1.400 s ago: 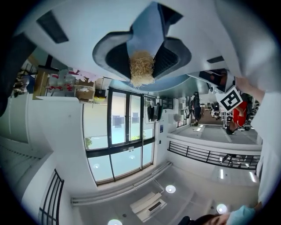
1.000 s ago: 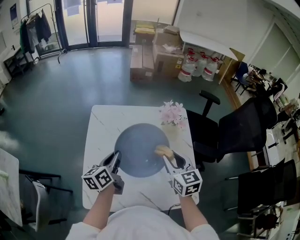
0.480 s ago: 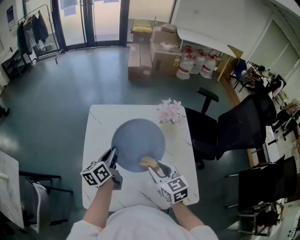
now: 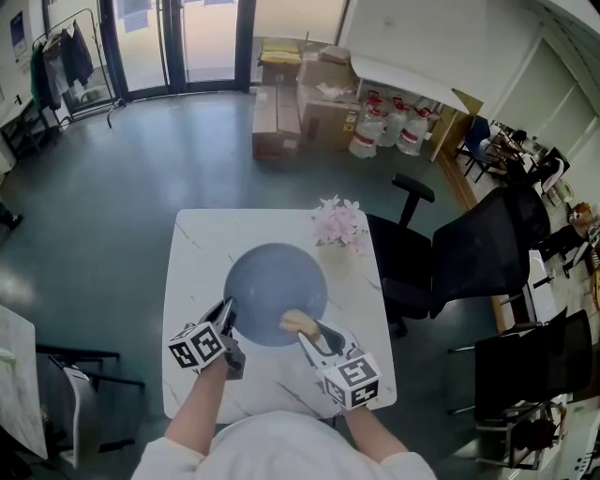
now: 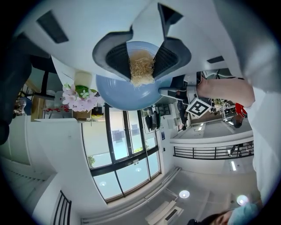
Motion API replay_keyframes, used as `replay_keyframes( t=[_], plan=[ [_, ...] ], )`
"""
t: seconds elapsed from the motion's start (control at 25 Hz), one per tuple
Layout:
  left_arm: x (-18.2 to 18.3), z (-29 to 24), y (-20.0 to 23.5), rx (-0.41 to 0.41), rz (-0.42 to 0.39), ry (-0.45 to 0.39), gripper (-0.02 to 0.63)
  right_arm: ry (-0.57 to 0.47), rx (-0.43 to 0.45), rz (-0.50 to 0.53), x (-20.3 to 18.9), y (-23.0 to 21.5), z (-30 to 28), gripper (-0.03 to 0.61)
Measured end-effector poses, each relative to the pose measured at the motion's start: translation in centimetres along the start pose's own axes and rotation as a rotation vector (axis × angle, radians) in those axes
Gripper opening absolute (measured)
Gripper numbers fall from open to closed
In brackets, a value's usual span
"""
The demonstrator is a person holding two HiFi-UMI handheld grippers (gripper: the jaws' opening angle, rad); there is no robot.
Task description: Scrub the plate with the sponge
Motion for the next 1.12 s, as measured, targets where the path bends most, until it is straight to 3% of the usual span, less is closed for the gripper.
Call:
replay_keyframes(
  t=[0.52, 1.12],
  plan=[
    [-4.8, -3.5, 3.2, 0.084, 0.035, 0.15, 0.046, 0.03, -0.047, -0.044, -1.8, -0.4, 1.9, 0.15],
    [-7.9, -6.3, 5.5, 0.172, 0.084, 0.23, 0.045, 0.051, -0.079, -0.078, -3.1, -1.0, 3.0, 0.15]
  ],
)
Point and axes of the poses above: the fingertips, and each gripper's own axes: z backward along the fingers, y to its left, x out of its top, the point moved 5 cm from there along z, backward along the fingers, and after that the axes turned 7 degrees about x, right-handed, at the moved point
